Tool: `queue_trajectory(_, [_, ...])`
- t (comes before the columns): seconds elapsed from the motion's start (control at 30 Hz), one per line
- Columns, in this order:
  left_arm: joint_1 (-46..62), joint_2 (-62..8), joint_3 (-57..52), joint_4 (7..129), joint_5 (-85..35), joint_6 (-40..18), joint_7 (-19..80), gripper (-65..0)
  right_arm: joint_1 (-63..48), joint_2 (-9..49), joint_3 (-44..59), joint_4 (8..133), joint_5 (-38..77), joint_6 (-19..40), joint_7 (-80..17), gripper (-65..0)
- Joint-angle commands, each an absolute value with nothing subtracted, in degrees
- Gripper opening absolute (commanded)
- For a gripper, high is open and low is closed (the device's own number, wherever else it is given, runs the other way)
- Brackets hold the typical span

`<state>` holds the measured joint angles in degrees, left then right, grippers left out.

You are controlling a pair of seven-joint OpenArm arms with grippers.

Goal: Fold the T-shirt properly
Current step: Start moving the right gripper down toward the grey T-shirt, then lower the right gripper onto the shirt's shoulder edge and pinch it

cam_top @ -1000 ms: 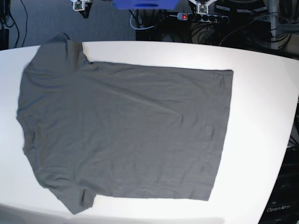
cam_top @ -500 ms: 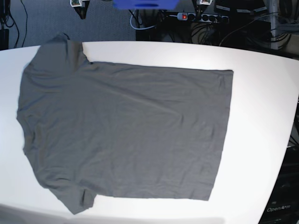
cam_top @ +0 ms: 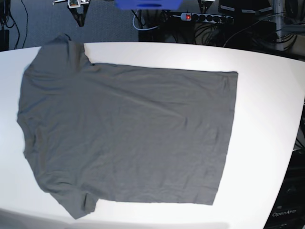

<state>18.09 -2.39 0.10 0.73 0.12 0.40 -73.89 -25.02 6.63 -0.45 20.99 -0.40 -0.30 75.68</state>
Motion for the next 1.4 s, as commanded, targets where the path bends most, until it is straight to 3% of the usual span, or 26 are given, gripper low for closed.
queue_trajectory(0.0, [18.86,-2.59,0.04,1.45,-0.04,0.48,-75.56,-63.9,-25.98,6.99,-0.31,21.85,-0.13,-0.48,77.58,-64.0])
queue_trajectory(0.17, [23.16,-2.59,0.04,10.33,-0.04,0.57,-75.56,-63.9,-25.89,6.99,-0.31,22.11,-0.22,-0.4,77.23,-64.0])
queue_trajectory(0.4, [33.27,-2.59,0.04,31.6,-0.04,0.66,-75.3,-63.9,-26.07,6.99,-0.31,22.46,-0.22,-0.4,77.49,-64.0])
queue_trajectory(0.53, [37.32,-2.59,0.04,40.75,-0.04,0.66,-75.12,-63.8,-26.07,7.08,-0.31,22.64,-0.22,-0.4,77.58,-57.0])
queue_trajectory(0.6, [39.08,-2.59,0.04,44.44,-0.04,0.66,-74.51,-60.5,-26.07,7.78,-0.22,22.73,-0.22,-0.4,77.67,-51.4])
queue_trajectory(0.73, [41.27,-3.82,-0.04,51.3,-0.04,0.66,-70.02,-46.6,-28.35,8.48,-0.13,28.7,0.04,-0.4,77.67,-45.0])
queue_trajectory(0.8, [41.98,-3.91,-0.04,53.76,-0.04,0.66,-68.44,-43.9,-30.46,8.48,-0.13,33.45,0.04,-0.4,77.67,-44.4])
queue_trajectory(1.0, [44.7,-4.09,-0.04,61.14,-0.04,0.66,-65.01,-43.8,-35.91,8.48,-0.13,46.02,0.04,-0.4,76.97,-44.3])
queue_trajectory(1.37, [48.75,-3.56,-3.82,77.58,-0.13,0.57,-54.11,-43.8,-36.88,8.57,0.66,51.65,0.04,-0.4,73.27,-44.3])
